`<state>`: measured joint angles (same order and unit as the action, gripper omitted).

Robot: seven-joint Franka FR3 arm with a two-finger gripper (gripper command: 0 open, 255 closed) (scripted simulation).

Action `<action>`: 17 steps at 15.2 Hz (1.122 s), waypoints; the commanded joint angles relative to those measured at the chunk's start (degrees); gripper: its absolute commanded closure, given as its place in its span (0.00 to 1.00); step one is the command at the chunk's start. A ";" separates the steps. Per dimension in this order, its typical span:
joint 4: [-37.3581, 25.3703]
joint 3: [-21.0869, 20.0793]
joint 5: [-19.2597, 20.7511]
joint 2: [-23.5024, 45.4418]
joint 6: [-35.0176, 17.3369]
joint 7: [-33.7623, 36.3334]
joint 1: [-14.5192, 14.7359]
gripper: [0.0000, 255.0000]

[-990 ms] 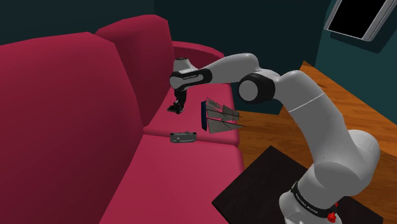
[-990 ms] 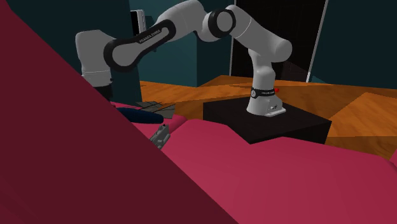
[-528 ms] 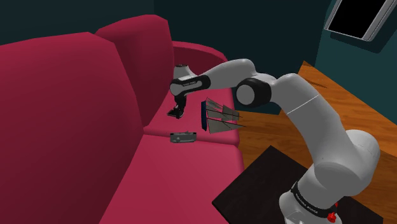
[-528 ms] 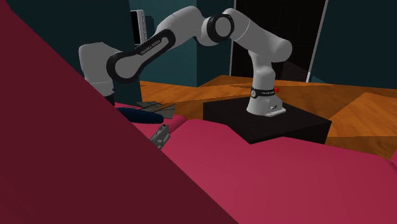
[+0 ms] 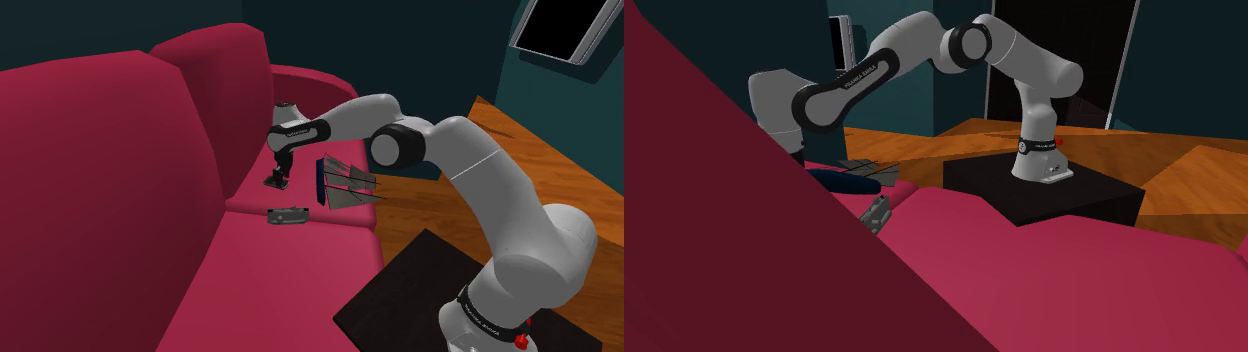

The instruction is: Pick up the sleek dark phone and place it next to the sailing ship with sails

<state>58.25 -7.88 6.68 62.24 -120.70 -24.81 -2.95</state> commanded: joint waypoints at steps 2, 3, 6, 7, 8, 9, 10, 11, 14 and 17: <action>0.00 0.00 0.00 0.00 0.00 0.00 0.00 0.00; 0.00 0.00 0.00 0.00 0.00 0.00 0.00 0.00; 0.52 -0.09 -0.07 -1.37 0.85 -0.01 -0.10 0.00; 0.90 -0.18 -0.15 -2.67 1.77 -0.03 -0.19 0.00; 1.13 -0.26 -0.22 -3.89 2.76 -0.05 -0.27 0.00; 1.21 -0.33 -0.29 -4.80 3.58 -0.07 -0.32 0.00; 1.21 -0.33 -0.29 -4.80 3.58 -0.07 -0.32 0.00; 1.23 -0.33 -0.29 -4.81 3.58 -0.07 -0.32 0.00; 1.21 -0.33 -0.29 -4.80 3.58 -0.07 -0.32 0.00; 1.22 -0.33 -0.29 -4.80 3.57 -0.07 -0.32 0.00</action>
